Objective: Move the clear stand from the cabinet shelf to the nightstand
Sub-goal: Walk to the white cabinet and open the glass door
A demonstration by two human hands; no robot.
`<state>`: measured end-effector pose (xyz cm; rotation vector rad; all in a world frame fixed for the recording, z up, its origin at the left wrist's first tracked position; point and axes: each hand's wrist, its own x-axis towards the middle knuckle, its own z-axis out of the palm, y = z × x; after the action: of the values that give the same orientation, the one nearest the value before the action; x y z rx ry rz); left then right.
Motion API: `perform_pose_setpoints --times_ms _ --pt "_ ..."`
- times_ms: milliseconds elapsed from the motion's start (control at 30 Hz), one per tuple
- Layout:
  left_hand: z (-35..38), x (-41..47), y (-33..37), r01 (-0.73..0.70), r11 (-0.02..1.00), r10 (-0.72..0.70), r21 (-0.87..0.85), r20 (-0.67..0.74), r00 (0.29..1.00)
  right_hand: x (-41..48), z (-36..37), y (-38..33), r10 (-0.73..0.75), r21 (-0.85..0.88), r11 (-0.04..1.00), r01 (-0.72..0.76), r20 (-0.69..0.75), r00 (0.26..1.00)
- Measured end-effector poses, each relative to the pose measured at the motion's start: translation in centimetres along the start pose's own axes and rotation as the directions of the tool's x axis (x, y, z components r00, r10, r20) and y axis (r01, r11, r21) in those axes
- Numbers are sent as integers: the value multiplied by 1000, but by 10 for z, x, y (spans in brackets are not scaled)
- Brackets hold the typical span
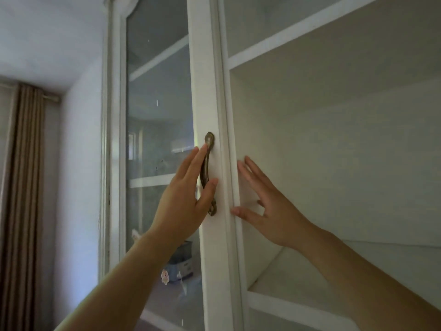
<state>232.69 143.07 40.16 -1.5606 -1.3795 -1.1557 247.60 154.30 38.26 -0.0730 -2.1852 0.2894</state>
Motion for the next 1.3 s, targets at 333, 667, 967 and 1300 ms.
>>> perform_pose_setpoints --times_ms 333,667,967,1300 --pt "-6 -1 3 42 999 -40 -22 70 997 -2 2 0 -3 -38 999 4 9 1000" --pt "-5 -4 2 48 999 -46 -22 79 996 -16 6 -13 4 -124 992 10 112 994" --pt "-23 -9 2 46 994 -37 -99 87 996 -34 17 -19 65 -92 994 -56 98 993" --pt "-58 -20 -4 31 978 -7 -206 116 993 -52 44 -70 47 -87 995 -40 81 996"
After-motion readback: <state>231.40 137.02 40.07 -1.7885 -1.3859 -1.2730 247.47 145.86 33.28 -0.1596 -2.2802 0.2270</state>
